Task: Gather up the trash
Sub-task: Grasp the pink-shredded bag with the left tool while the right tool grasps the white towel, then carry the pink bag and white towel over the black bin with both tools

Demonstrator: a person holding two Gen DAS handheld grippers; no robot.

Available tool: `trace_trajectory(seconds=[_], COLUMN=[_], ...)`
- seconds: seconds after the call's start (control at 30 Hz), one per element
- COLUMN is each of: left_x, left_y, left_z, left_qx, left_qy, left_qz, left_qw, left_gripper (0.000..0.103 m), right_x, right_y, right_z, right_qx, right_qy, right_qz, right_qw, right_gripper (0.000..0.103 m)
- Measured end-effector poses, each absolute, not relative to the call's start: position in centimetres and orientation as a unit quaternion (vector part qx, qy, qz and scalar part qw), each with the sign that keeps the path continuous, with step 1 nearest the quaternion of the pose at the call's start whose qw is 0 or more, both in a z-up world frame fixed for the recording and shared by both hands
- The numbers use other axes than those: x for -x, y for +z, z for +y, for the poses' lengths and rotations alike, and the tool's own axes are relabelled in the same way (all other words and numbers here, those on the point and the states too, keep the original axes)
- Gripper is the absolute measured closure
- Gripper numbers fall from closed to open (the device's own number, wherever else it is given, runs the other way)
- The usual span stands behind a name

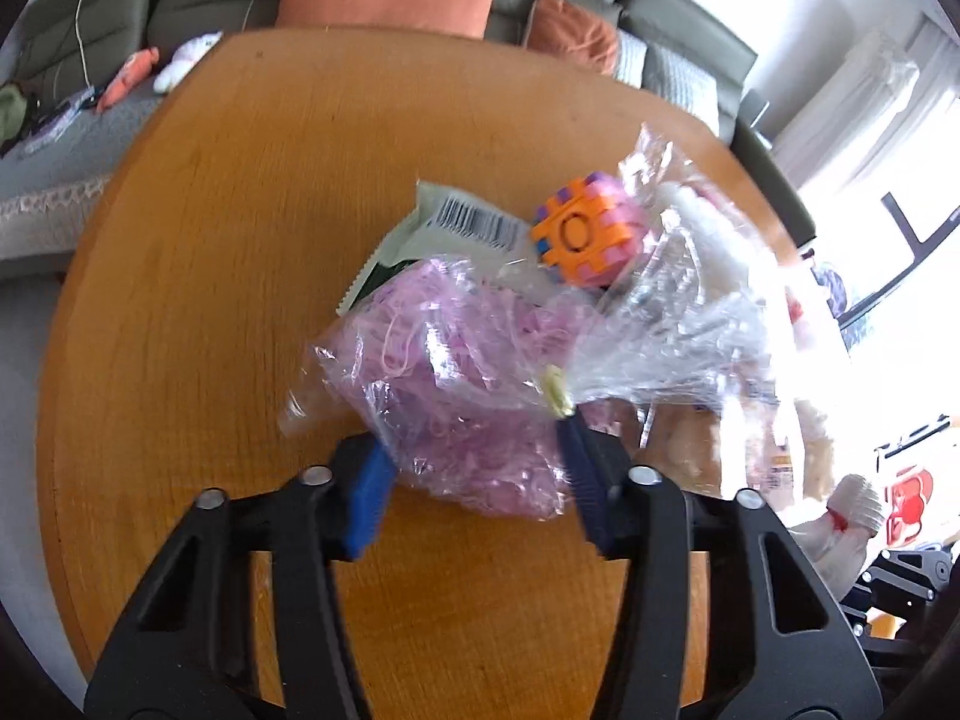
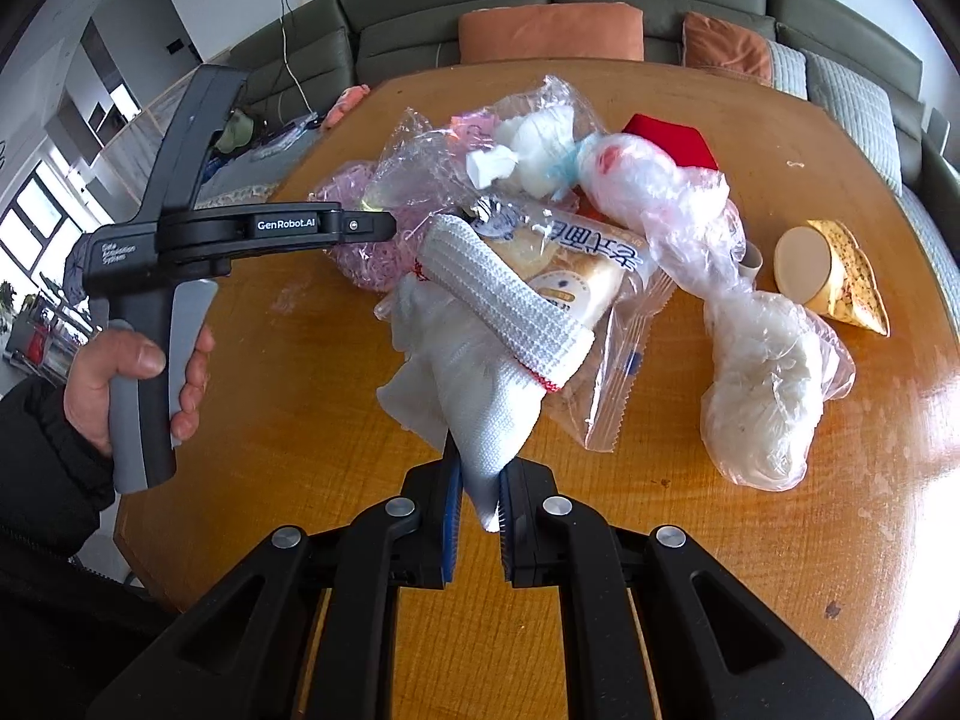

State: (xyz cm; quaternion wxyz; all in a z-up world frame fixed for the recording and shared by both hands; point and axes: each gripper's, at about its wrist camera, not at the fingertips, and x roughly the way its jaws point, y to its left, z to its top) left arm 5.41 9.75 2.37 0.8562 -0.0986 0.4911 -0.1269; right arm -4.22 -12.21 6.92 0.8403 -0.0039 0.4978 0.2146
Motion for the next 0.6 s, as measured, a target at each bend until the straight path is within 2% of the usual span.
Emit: trace_trajectory(seconds=[0.23,0.6], left_x=[-3.2,0.9], left_y=[4.3,5.9], left_z=[12.8,21.9], left_qx=[0.127,0.167], left_qy=[-0.140,-0.071], left_qz=[0.475,0.447], left_qw=[0.860,0.876], left_gripper=[0.059,0.059], right_x=[5.0,4.7], right_y=[9.1,10.0], right_z=[-10.4,-0.5], right_qx=[0.006,0.061], right_qy=[0.236,0.319], right_qz=[0.481,0.475], right_qw=[0.844,0.818], right_gripper=[0.092,0.092])
